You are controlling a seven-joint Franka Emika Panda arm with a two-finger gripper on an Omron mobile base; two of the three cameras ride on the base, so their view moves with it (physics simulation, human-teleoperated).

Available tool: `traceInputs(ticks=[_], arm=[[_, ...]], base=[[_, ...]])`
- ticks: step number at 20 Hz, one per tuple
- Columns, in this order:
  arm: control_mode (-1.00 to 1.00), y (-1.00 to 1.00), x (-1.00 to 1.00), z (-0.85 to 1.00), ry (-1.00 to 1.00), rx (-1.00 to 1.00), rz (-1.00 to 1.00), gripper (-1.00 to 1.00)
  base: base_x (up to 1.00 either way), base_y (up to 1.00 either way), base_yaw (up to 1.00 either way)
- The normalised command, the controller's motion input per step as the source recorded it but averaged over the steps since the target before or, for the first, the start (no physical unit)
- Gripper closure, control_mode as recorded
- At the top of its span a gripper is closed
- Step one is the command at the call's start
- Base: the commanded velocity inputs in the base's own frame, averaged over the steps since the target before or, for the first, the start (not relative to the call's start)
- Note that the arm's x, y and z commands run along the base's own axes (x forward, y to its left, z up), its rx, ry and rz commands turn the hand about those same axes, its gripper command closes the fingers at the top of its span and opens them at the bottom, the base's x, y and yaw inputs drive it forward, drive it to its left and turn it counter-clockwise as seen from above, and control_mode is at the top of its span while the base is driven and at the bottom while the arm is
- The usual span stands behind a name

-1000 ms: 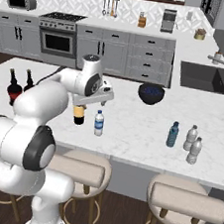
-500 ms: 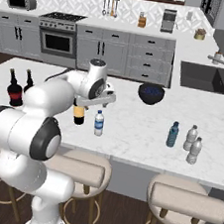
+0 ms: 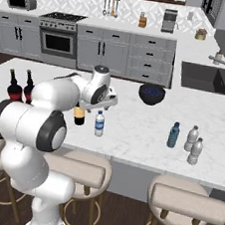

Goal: Move the plastic bottles in the middle to the plastics group, and the glass bottles in the middle to the glass group.

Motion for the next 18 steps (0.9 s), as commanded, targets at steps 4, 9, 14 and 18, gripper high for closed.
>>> traceInputs(ticks=[4, 9, 14, 18], arm=[[-1.0, -0.09, 0.1, -0.04, 0.0, 0.0, 0.01, -1.0], [-1.0, -0.11, 0.0, -0.05, 0.0, 0.0, 0.0, -1.0], [-1.0, 0.03, 0.0, -0.25, 0.0, 0.0, 0.0, -1.0], [-1.0, 0.08, 0.05, -0.28, 0.0, 0.0, 0.0, -1.0]], base=[[0.0, 0.0, 0.0], [0.0, 0.0, 0.0], [0.0, 0.0, 0.0], [0.0, 0.0, 0.0]])
